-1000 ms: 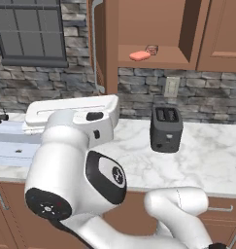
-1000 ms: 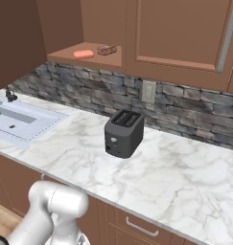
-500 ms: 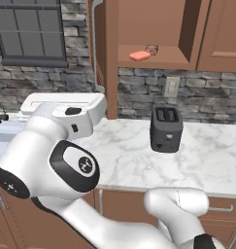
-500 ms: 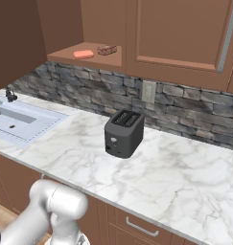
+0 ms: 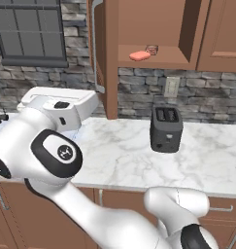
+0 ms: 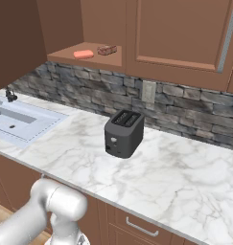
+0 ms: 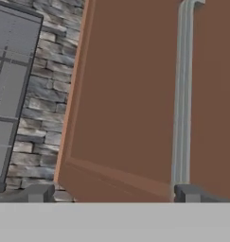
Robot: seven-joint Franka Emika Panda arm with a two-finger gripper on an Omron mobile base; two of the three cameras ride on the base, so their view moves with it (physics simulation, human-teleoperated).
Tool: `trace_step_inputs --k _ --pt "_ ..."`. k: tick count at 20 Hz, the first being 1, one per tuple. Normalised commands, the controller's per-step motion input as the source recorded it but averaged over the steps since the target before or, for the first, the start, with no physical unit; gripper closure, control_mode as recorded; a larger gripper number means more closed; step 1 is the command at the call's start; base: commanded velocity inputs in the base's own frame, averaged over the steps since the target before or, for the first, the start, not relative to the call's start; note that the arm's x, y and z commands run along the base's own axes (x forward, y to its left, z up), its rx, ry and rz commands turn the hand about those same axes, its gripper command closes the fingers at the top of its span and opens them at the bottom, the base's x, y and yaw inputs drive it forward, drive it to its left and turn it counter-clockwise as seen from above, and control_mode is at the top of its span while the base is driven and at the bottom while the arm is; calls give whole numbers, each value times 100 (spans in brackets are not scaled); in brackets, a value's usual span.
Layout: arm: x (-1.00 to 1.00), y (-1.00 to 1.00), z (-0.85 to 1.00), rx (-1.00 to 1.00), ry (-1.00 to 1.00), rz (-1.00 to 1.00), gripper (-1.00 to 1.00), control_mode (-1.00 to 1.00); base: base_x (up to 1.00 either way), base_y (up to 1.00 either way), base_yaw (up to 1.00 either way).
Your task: Pick up the bar soap and bar soap from the sink, and place them back in the cabinet, and close the cabinet door.
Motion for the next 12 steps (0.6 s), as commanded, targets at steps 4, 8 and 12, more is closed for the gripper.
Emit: trace_step_inputs --k 4,8,12 --pt "13 0 -10 0 -1 -4 -100 -100 0 0 0" --pt "15 0 -10 0 -1 -3 -100 -100 0 0 0" --pt "18 0 -5 0 -1 -2 -100 -100 0 0 0"
